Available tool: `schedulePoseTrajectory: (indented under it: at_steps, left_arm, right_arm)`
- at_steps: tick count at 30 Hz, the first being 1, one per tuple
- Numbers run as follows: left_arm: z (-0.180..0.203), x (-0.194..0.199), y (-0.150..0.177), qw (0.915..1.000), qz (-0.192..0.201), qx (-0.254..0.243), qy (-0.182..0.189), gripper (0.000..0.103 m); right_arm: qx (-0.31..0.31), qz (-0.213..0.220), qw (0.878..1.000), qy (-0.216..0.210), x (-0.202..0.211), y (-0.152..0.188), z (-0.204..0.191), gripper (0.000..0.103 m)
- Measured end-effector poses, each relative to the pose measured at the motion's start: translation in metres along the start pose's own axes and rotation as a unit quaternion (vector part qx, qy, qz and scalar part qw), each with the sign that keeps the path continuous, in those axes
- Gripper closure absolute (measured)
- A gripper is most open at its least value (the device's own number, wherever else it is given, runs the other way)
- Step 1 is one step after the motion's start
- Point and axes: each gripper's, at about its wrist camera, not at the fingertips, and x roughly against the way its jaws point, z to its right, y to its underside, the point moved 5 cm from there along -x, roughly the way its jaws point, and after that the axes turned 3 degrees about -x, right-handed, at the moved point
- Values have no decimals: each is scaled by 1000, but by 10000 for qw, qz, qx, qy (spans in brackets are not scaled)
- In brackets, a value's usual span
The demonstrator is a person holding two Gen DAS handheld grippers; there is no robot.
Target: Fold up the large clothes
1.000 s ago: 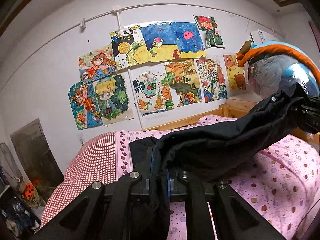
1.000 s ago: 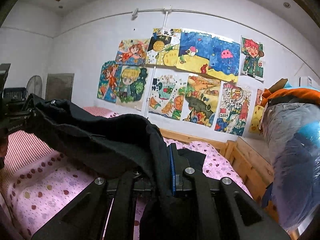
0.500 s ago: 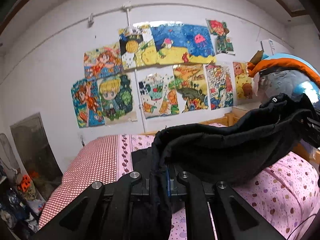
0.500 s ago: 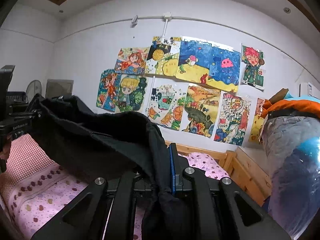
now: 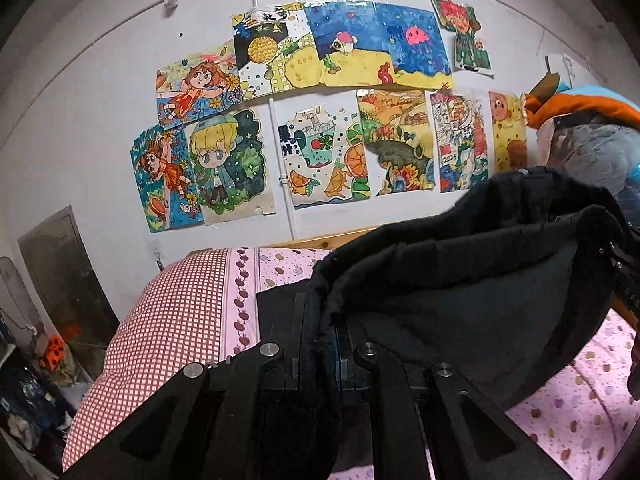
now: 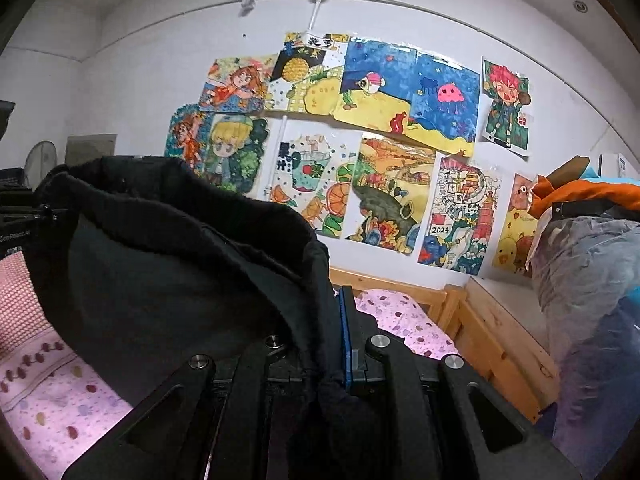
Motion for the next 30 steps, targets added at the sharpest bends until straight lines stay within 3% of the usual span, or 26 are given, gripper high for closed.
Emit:
schedulePoseTrajectory:
  at_steps: [10,30]
  left_arm:
    - [6,-38,-3,9997,-90,-74,-236,94]
    - [16,-92,2,9984,-294,-158,-455,94]
  right_arm:
    - [50,-47,9999,148,-49,6,-4,92]
    - [35,-187,9996,208,-104,26,-8,92]
